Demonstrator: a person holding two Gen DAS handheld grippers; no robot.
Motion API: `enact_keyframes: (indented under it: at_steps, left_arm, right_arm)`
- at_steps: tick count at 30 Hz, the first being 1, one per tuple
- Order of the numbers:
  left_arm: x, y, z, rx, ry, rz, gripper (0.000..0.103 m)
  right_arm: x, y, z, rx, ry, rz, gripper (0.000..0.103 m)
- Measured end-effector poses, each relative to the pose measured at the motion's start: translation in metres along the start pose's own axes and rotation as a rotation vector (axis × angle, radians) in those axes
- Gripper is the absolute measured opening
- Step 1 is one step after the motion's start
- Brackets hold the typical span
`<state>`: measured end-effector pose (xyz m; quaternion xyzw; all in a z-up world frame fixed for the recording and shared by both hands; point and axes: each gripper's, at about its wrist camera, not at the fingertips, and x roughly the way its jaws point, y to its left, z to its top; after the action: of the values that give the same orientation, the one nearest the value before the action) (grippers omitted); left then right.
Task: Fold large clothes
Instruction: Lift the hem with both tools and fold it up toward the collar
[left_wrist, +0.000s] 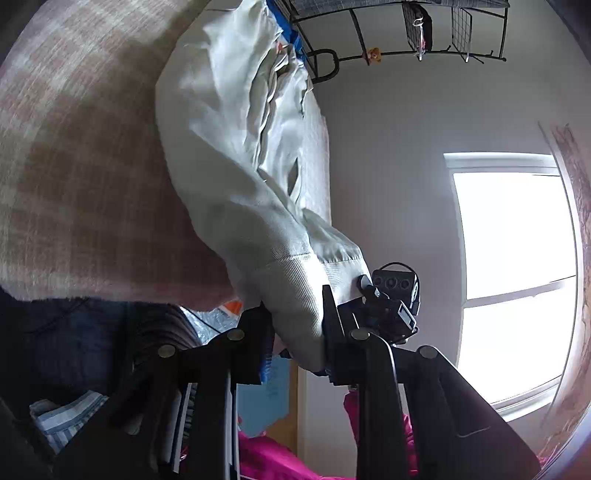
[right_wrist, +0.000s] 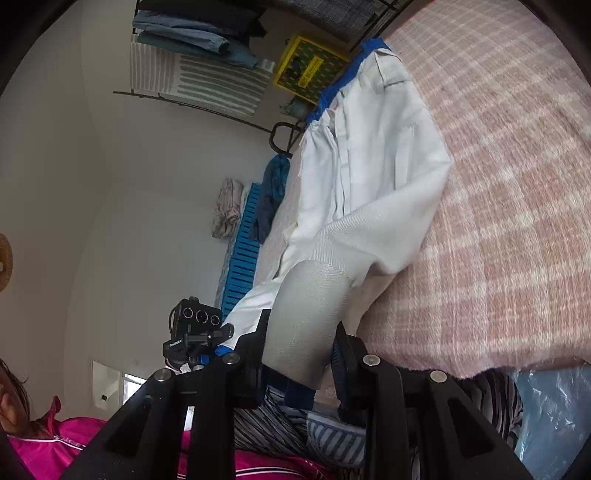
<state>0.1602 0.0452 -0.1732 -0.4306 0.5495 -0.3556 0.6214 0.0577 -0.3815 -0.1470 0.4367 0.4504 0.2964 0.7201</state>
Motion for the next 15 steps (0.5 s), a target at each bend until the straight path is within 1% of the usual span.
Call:
enact_keyframes:
  at_steps: [3,5,9,12,15]
  left_arm:
    - [0.0,-0.015,0.024,0.005,-0.025,-0.028,0.02]
    - [0.001,-0.02,0.041,-0.003,-0.045,-0.04,0.02]
    - [0.01,-0.027,0.074,-0.004,-0.093,-0.045,0.02]
    - [0.02,-0.024,0.1,-0.016,-0.129,-0.044,0.02]
    - [0.033,-0.019,0.123,-0.005,-0.156,-0.004,0.02]
  right_arm:
    - [0.003,0.007,0.024,0.008,-0.045,0.034,0.028]
    - [0.01,0.013,0.041,-0.015,-0.054,0.021,0.027]
    - [0.031,0.022,0.076,-0.036,-0.068,-0.064,0.026]
    - [0.049,0.025,0.099,-0.049,-0.075,-0.148,0.025]
    - [0.062,0.018,0.117,-0.024,-0.072,-0.206,0.025]
